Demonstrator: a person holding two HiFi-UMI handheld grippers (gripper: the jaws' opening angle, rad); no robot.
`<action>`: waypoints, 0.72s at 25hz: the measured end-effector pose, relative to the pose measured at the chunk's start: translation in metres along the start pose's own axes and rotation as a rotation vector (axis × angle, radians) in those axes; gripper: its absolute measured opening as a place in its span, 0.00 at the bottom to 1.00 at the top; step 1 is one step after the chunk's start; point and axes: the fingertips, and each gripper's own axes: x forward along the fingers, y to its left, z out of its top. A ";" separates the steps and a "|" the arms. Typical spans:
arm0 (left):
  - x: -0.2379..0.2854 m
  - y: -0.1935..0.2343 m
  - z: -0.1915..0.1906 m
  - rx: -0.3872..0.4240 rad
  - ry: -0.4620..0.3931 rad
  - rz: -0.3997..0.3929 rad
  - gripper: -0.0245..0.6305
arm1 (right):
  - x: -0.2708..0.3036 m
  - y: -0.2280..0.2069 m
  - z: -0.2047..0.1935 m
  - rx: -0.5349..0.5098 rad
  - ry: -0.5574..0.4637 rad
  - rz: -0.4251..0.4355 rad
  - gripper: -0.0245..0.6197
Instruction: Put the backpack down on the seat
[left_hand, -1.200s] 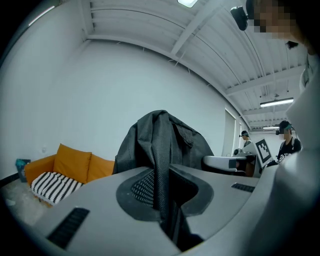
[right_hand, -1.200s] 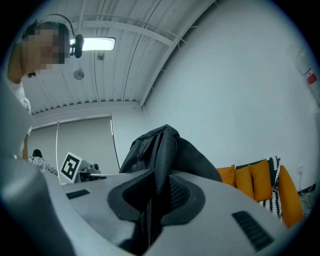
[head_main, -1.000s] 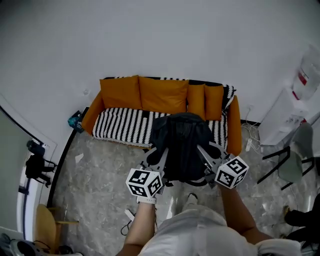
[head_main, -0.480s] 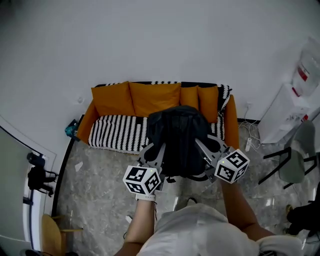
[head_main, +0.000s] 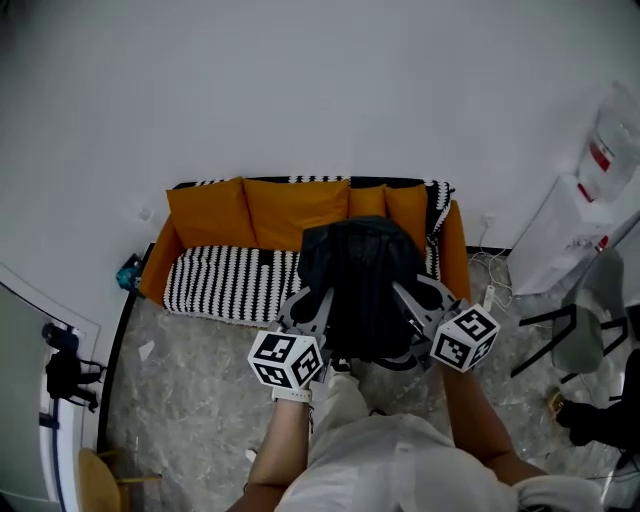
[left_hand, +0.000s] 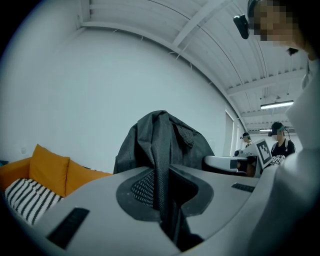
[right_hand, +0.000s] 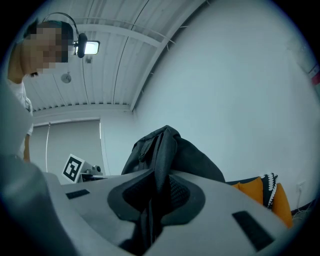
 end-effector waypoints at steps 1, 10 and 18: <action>0.009 0.005 0.000 -0.002 0.003 -0.009 0.12 | 0.005 -0.008 0.000 0.002 0.001 -0.009 0.11; 0.108 0.078 0.008 -0.027 0.049 -0.093 0.12 | 0.085 -0.087 0.003 0.031 0.010 -0.100 0.11; 0.188 0.133 0.031 -0.024 0.069 -0.175 0.12 | 0.151 -0.149 0.021 0.032 -0.016 -0.169 0.11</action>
